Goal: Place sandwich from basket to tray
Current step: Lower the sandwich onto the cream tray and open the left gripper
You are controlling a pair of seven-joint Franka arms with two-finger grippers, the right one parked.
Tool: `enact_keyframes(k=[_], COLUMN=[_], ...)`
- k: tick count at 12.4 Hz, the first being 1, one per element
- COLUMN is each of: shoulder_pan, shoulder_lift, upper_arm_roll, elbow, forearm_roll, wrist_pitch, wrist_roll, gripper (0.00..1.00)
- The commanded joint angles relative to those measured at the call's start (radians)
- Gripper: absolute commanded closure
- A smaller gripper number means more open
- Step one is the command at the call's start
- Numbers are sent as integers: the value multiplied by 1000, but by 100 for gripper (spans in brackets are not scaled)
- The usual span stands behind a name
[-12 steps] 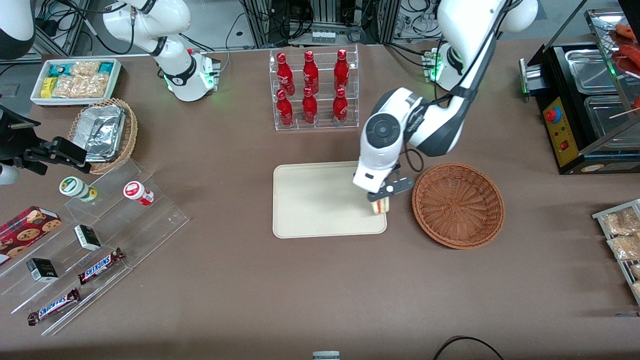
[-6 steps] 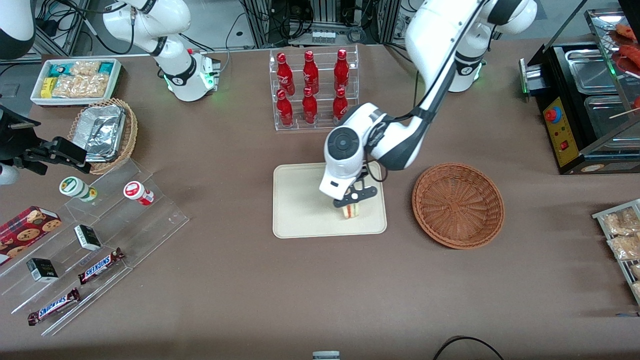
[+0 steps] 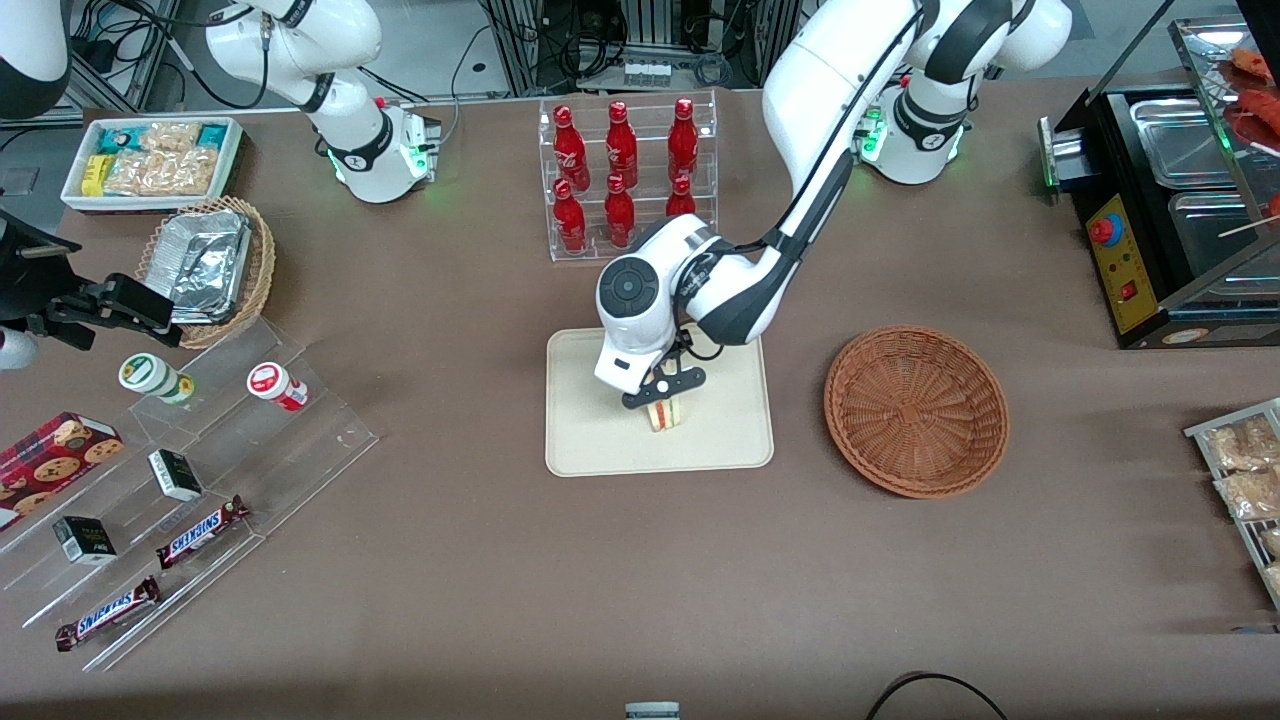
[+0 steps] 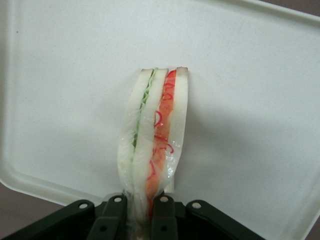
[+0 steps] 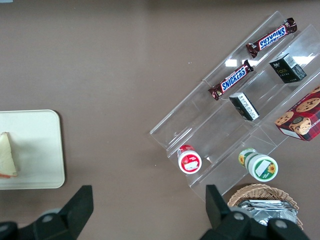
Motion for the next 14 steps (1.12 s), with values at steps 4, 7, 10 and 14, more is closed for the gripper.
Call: enact_keyframes(k=[4, 7, 10, 14], shoulder_pan=[-8, 0, 8, 52], shoulder_lift=[-4, -75, -149, -240], upper_arm_roll=[14, 20, 25, 26], elbow=[36, 36, 33, 21], forearm_roll=[-7, 5, 5, 7], wrist_pitch=[-13, -39, -108, -240], wrist_roll=[-16, -10, -13, 4], gripper=[0, 0, 0, 0])
